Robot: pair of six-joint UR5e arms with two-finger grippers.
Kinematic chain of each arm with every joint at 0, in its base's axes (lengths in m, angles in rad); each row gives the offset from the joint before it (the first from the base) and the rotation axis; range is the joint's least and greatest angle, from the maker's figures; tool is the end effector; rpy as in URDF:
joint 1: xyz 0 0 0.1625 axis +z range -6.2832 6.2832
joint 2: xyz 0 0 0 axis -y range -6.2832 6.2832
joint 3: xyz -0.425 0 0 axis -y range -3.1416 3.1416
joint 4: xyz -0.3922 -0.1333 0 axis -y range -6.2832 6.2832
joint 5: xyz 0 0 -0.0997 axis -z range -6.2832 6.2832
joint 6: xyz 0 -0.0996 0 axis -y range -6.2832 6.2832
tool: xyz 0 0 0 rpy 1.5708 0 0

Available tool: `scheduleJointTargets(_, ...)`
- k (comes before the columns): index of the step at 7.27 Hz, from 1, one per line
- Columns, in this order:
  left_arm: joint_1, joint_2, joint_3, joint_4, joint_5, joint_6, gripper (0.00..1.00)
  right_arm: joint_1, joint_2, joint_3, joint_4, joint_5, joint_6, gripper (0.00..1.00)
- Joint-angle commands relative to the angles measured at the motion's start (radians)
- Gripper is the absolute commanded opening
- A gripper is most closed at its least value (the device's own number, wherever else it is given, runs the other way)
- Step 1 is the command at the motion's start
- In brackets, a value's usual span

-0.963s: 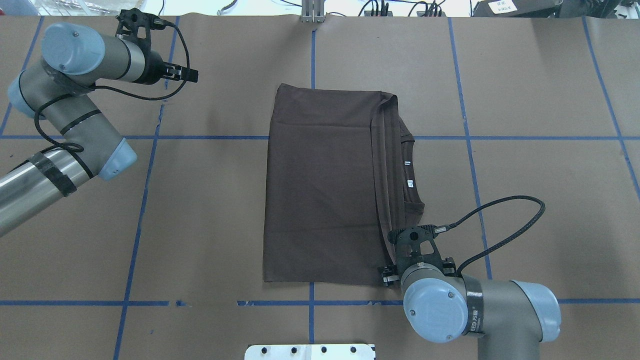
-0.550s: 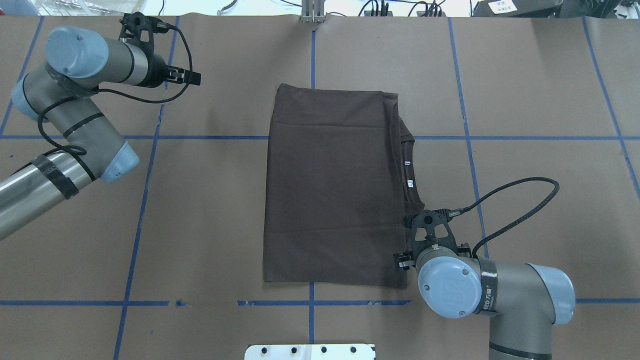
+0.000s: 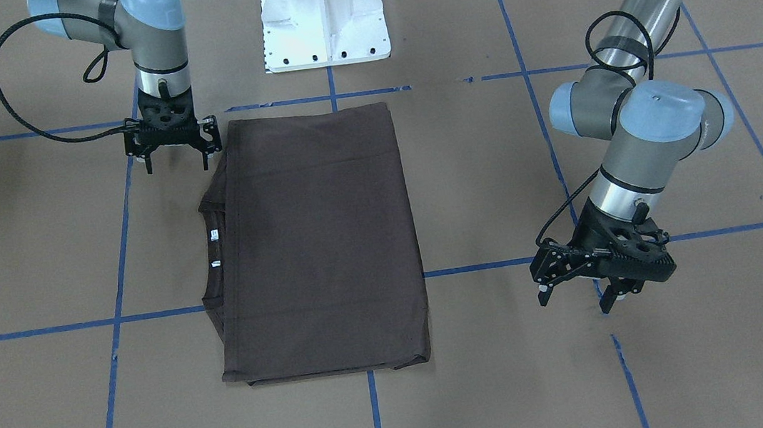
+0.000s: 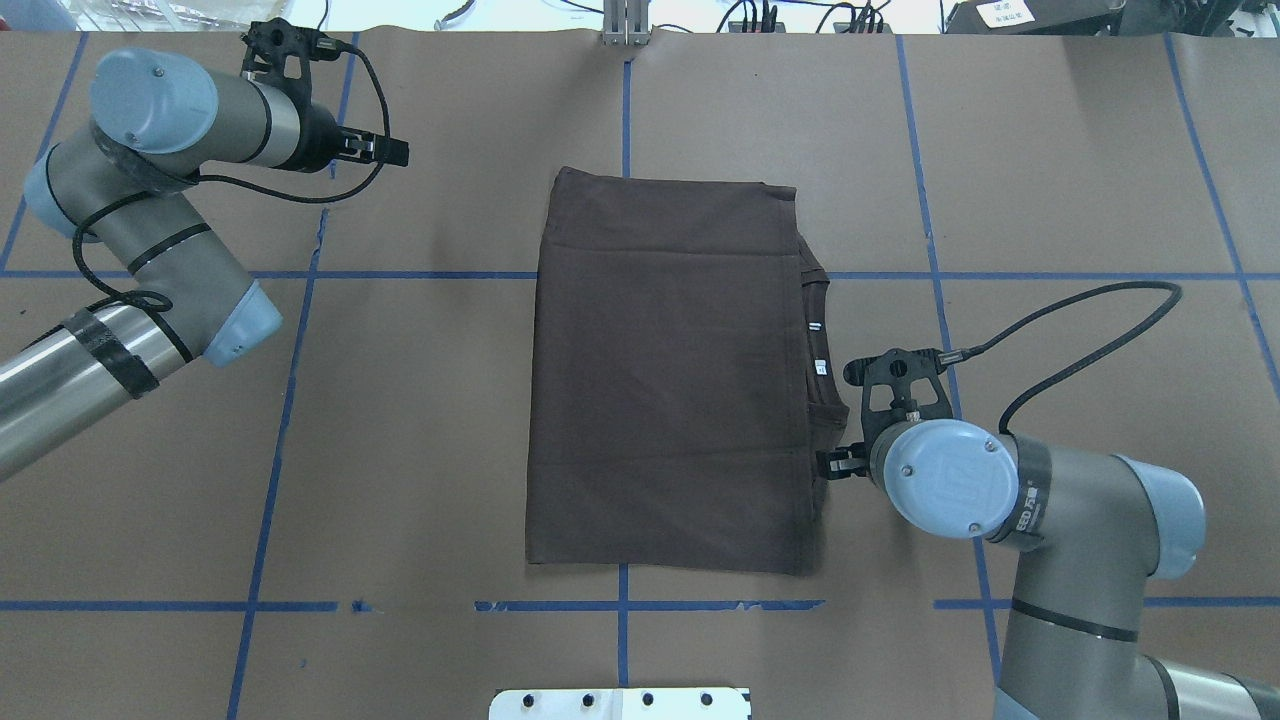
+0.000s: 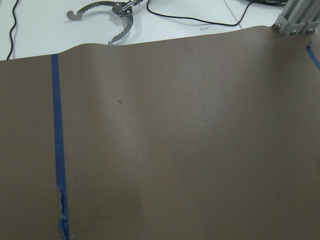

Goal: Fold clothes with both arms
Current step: 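Lower the left gripper to the shirt corner while the right gripper repositions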

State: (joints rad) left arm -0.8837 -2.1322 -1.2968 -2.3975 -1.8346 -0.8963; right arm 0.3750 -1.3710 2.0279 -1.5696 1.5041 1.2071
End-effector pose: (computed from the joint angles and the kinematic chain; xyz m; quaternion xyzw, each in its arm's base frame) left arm 0.3817 -0.6345 0.3640 0.2888 0.4514 -0.0187 0.8441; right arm -0.4462 -0.3260 0.3572 0.1460 -0.2898 0.0161 0.9457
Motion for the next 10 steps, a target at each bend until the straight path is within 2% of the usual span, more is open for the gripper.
scheduleJointTargets(1,0.084,0.043,-0.129,0.023,-0.005,-0.189,1.00,0.041,-0.131,0.028,0.366,0.068,0.108,1.00)
scheduleJointTargets(2,0.148,0.099,-0.245,0.043,0.003,-0.264,1.00,0.039,-0.239,0.035,0.592,0.064,0.162,1.00)
scheduleJointTargets(3,0.229,0.167,-0.368,0.064,0.030,-0.354,1.00,0.039,-0.291,0.055,0.674,0.051,0.252,1.00)
scheduleJointTargets(5,0.424,0.288,-0.540,0.078,0.180,-0.544,1.00,0.030,-0.286,0.063,0.674,-0.001,0.452,0.99)
scheduleJointTargets(6,0.513,0.320,-0.582,0.078,0.268,-0.699,1.00,0.028,-0.284,0.063,0.674,-0.018,0.532,0.99)
scheduleJointTargets(7,0.594,0.324,-0.585,0.078,0.349,-0.851,0.90,0.027,-0.283,0.061,0.674,-0.037,0.548,0.99)
scheduleJointTargets(8,0.676,0.315,-0.581,0.077,0.441,-1.012,0.68,0.027,-0.283,0.061,0.674,-0.039,0.548,0.99)
scheduleJointTargets(9,0.718,0.310,-0.569,0.078,0.496,-1.065,0.61,0.027,-0.283,0.060,0.674,-0.041,0.548,0.99)
scheduleJointTargets(10,0.759,0.307,-0.556,0.078,0.520,-1.069,0.62,0.027,-0.283,0.058,0.674,-0.042,0.548,1.00)
